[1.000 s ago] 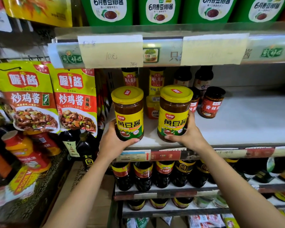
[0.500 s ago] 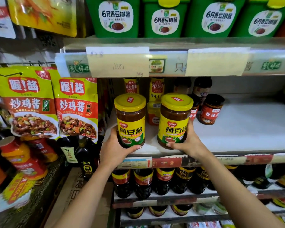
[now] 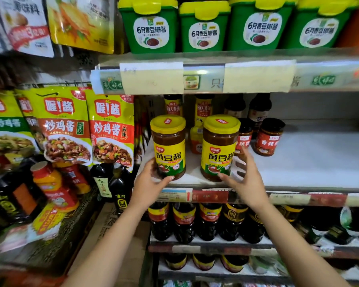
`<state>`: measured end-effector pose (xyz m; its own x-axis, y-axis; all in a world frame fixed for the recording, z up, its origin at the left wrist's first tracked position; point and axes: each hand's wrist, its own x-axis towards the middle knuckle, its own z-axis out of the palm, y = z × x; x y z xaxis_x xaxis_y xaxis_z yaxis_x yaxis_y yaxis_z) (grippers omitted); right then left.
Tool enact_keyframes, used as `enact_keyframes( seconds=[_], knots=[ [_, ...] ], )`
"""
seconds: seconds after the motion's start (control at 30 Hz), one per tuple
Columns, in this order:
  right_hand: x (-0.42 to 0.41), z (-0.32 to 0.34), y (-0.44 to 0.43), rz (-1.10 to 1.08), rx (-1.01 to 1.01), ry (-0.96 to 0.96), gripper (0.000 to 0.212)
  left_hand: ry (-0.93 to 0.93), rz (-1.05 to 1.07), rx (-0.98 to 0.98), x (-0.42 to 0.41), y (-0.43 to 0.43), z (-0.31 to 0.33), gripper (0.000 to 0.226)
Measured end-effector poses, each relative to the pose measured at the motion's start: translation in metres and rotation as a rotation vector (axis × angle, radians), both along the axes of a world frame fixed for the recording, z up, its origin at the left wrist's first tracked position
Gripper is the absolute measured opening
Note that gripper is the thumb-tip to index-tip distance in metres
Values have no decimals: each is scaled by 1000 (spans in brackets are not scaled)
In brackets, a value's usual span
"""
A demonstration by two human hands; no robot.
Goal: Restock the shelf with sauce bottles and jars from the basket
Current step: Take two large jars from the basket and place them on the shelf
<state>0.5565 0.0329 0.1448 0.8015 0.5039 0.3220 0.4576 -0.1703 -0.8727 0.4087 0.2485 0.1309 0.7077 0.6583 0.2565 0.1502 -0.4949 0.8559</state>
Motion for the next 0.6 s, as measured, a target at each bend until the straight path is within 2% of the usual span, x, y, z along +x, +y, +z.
enact_keyframes(
  seconds=[0.23, 0.4, 0.6],
  knots=[
    [-31, -21, -35, 13, 12, -104, 61, -146, 176, -79, -29, -58, -15, 43],
    [-54, -37, -50, 178, -50, -149, 54, -160, 303, -175, -62, -105, -31, 30],
    [-100, -62, -35, 421, -135, -12, 60, -145, 468, -265, -141, -134, -52, 21]
  ],
)
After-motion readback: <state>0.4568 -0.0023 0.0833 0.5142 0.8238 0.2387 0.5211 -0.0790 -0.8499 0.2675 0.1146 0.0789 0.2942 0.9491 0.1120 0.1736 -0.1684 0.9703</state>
